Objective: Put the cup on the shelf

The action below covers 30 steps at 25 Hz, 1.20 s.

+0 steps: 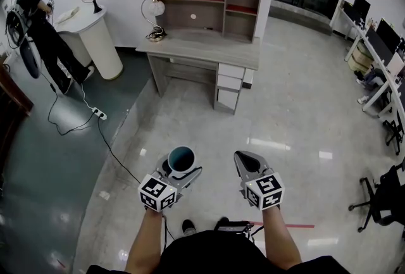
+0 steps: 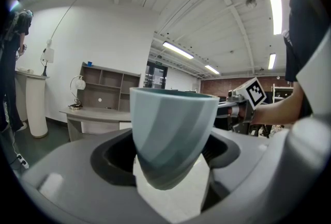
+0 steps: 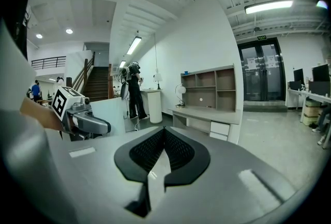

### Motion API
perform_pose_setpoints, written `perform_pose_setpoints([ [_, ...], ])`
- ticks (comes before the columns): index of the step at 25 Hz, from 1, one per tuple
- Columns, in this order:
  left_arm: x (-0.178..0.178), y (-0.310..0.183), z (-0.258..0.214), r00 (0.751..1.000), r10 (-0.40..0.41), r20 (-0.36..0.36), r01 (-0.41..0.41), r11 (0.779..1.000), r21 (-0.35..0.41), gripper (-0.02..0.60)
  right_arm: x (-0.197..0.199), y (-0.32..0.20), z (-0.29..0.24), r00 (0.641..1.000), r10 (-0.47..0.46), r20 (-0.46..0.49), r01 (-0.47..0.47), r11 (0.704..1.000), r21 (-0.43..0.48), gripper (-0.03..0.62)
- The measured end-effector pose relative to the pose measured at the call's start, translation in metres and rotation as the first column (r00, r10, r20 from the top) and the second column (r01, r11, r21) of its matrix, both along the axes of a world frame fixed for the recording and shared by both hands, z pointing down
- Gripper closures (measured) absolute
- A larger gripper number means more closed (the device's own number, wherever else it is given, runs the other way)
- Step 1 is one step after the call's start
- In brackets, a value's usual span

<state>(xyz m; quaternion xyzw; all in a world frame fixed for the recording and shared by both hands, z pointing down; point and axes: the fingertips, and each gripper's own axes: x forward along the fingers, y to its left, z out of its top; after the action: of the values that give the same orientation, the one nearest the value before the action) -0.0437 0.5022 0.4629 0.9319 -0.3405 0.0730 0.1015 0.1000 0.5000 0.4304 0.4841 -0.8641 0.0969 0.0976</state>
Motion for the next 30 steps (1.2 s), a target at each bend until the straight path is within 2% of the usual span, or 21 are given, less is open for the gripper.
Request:
perform_pose_setpoints([
  [10, 0.035, -0.004, -0.001, 0.999, -0.031, 0.012, 0.031, 1.000, 0.000, 0.218, 0.037, -0.006, -0.001, 1.000, -0.029, 0.003, 0.029, 1.000, 0.003, 0.582],
  [20, 0.060, -0.002, 0.014, 0.998, -0.064, 0.015, 0.065, 0.998, -0.027, 0.218, 0.074, -0.007, 0.021, 0.999, -0.031, 0.022, 0.031, 0.999, -0.030, 0.582],
  [30, 0.058, -0.056, 0.024, 0.999, -0.047, -0.006, 0.046, 0.998, -0.038, 0.218, 0.070, -0.057, 0.030, 1.000, -0.011, 0.025, 0.012, 0.999, -0.050, 0.582],
])
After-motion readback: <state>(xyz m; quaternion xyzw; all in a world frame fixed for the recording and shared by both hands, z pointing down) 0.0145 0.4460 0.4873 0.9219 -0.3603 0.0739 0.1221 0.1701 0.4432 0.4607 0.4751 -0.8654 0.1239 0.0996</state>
